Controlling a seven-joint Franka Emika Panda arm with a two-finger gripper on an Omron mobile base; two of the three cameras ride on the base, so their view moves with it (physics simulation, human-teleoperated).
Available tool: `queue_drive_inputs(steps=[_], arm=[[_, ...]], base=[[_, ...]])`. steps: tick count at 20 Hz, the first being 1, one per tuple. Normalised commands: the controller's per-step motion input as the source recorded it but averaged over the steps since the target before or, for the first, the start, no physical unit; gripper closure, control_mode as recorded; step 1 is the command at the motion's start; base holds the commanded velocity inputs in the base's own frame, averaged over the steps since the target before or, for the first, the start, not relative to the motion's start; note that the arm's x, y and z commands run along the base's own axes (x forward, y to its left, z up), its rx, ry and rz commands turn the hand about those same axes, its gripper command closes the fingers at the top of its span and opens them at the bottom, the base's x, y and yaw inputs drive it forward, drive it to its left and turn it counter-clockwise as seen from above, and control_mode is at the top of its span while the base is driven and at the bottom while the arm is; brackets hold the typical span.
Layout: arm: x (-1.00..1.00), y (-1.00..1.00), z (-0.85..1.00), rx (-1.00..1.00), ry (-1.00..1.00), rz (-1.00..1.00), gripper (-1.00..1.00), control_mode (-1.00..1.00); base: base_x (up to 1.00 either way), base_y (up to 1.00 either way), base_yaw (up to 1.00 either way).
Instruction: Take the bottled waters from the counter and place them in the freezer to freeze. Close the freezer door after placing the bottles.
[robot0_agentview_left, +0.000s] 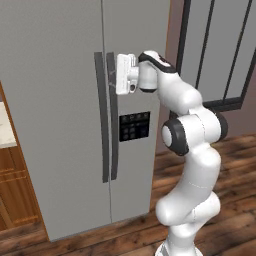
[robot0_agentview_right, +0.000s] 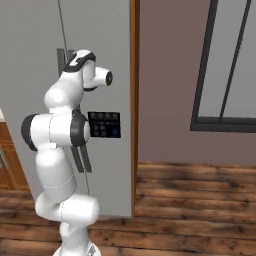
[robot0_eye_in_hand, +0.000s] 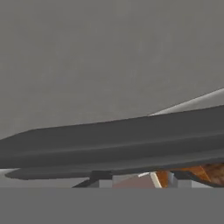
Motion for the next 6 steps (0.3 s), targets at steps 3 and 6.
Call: queue_drive_inputs(steps=[3,6], arm=[[0.04,0.1,0.0,0.0,0.08,-0.01,-1.0,-1.0],[-0.55,0.26,0.0,-0.02,0.0,-0.02,-1.0,-1.0]], base=[[0.0,0.0,0.0],[0.0,0.0,0.0]])
